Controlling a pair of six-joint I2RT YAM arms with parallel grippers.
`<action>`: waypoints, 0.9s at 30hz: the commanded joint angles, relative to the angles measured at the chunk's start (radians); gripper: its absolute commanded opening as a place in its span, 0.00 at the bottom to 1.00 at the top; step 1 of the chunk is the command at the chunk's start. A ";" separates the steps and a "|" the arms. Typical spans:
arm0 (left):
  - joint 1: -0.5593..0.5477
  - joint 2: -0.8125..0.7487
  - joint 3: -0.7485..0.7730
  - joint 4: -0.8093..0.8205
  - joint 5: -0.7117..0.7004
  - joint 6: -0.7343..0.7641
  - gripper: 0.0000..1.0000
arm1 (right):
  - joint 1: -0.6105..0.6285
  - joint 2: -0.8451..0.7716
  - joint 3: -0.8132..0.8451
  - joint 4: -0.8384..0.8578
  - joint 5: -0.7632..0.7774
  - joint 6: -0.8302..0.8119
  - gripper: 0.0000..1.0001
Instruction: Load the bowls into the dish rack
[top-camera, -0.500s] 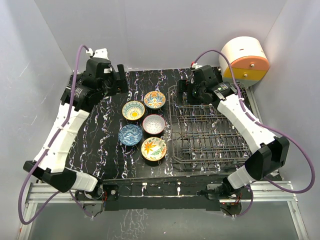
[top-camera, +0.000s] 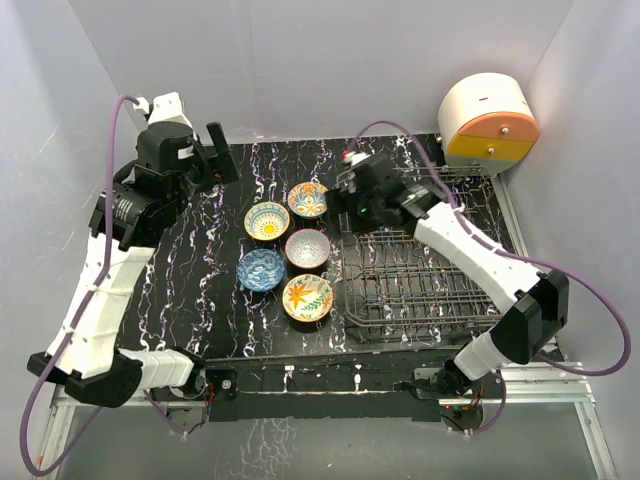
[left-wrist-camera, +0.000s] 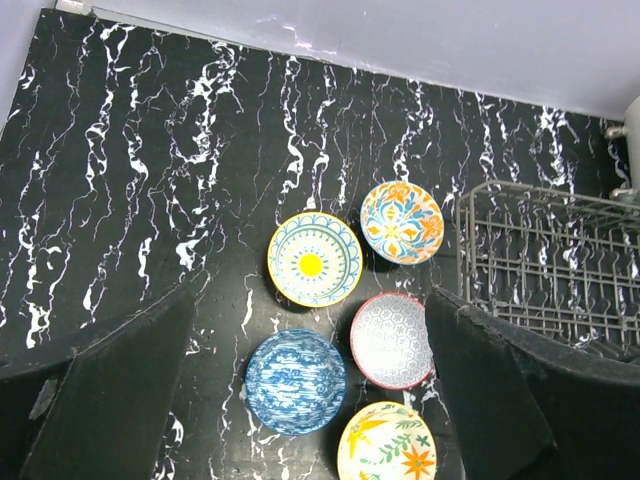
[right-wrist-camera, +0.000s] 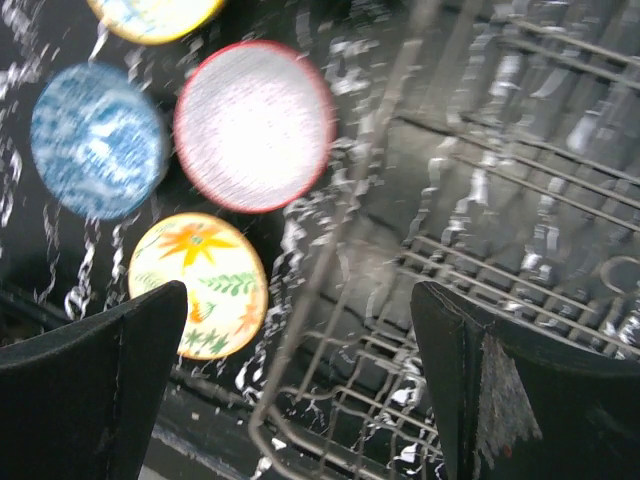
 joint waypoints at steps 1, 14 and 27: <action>-0.003 -0.058 -0.025 0.018 -0.048 -0.039 0.97 | 0.216 0.043 0.084 -0.011 0.100 -0.040 0.99; -0.003 -0.104 -0.042 -0.035 -0.071 -0.126 0.97 | 0.528 0.238 0.146 -0.041 0.172 -0.048 0.87; -0.003 -0.145 -0.059 -0.094 -0.088 -0.177 0.95 | 0.613 0.425 0.149 -0.004 0.258 -0.034 0.82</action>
